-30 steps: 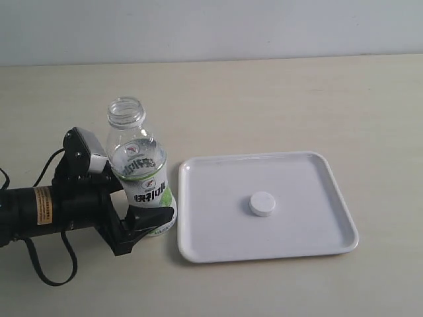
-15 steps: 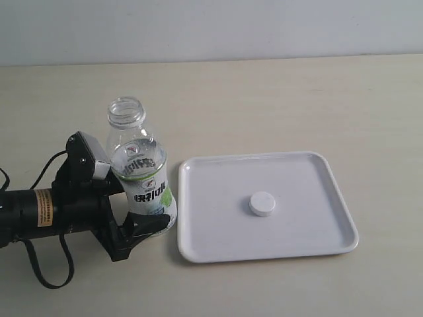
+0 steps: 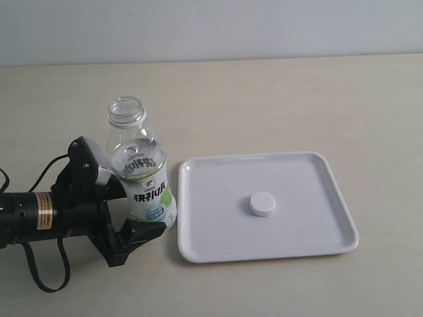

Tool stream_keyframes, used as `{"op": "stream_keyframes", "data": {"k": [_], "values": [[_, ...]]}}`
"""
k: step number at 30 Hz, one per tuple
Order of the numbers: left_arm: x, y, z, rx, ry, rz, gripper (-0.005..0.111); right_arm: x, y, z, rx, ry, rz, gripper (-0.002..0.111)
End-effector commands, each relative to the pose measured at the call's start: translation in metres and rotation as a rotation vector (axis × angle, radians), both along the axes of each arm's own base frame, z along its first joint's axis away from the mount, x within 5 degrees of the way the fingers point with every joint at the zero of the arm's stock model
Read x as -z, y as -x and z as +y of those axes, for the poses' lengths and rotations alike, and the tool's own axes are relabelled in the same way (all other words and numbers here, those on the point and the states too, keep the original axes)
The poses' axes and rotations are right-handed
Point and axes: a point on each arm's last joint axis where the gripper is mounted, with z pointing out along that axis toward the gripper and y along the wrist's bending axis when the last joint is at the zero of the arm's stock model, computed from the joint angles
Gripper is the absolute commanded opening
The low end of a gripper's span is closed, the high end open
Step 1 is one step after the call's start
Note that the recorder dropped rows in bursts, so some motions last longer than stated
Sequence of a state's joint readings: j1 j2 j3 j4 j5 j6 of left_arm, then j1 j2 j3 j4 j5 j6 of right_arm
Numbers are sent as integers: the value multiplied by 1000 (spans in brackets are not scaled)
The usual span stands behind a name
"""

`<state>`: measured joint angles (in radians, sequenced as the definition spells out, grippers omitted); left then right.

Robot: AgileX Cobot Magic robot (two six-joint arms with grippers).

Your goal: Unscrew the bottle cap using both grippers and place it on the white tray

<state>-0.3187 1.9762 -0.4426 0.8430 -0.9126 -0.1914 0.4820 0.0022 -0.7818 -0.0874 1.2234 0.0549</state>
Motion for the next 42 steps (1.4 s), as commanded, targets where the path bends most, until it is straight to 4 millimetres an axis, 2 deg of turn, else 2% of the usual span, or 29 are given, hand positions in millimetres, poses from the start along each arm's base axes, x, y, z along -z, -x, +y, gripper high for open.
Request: {"op": "stream_keyframes", "data": {"k": [1, 18, 28, 42], "values": [[-1, 1, 2, 18, -26, -8, 82, 2, -1, 0, 5, 13, -1, 54], [-25, -2, 12, -24, -175, -50, 82, 2, -1, 0, 5, 13, -1, 54], [-30, -2, 19, -98, -224, 1, 82, 2, -2, -1, 15, 21, -5, 54], [-31, 1, 24, -100, -280, -8, 82, 2, -2, -1, 17, 22, -6, 54]]}}
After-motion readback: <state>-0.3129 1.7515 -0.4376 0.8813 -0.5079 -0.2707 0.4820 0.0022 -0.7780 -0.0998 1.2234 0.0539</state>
